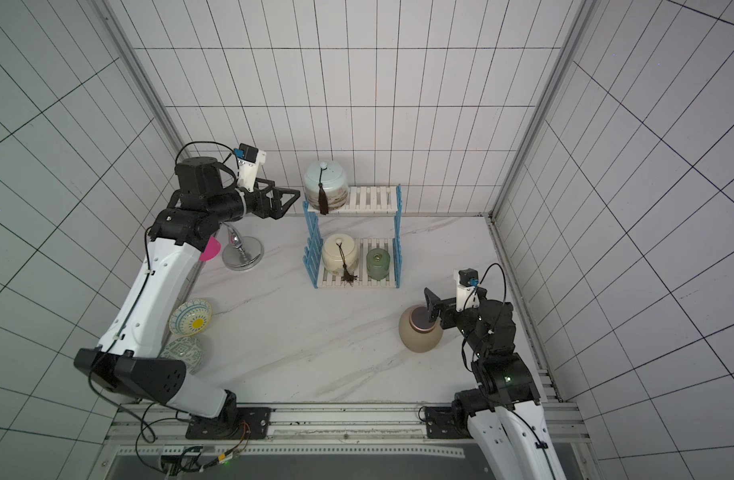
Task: Remove the tea canisters from the shelf
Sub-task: Pick up the tea canister from the shelf.
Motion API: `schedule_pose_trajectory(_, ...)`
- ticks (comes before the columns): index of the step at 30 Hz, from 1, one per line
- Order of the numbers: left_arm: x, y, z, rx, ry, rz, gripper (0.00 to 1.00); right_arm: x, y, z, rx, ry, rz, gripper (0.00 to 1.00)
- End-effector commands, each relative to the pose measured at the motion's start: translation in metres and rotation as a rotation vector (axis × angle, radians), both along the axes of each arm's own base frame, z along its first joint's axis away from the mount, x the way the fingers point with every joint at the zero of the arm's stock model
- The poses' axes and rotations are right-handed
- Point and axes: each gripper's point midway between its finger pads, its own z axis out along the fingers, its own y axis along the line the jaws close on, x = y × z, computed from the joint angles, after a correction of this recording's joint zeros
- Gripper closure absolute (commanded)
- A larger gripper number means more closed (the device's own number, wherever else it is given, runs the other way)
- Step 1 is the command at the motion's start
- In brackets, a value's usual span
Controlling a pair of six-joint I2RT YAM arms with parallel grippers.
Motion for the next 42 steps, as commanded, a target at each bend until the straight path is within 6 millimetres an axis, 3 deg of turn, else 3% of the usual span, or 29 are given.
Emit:
schedule_pose_trajectory(1,0.010,-0.005,0.002,0.076,-0.022,0.044,0.02,0.000,0.002,-0.003,-0.012,-0.024,0.008,0.01)
schedule_pose_trajectory(8,0.043,-0.021,0.017,0.031,-0.036,0.076,0.09,0.000,0.005,-0.004,-0.015,-0.025,0.016,0.01)
schedule_pose_trajectory(18,0.085,-0.040,0.016,0.065,-0.093,0.116,0.16,-0.001,0.005,-0.003,-0.019,-0.026,0.017,0.01)
schedule_pose_trajectory(30,0.114,-0.065,0.006,0.119,-0.152,0.146,0.25,-0.001,0.006,-0.005,-0.021,-0.023,0.023,0.01)
schedule_pose_trajectory(36,0.124,-0.066,-0.007,0.136,-0.140,0.160,0.39,-0.001,0.006,-0.005,-0.022,-0.024,0.022,0.01)
schedule_pose_trajectory(42,0.132,-0.066,-0.015,0.163,-0.143,0.173,0.41,-0.002,0.007,-0.006,-0.023,-0.020,0.024,0.01)
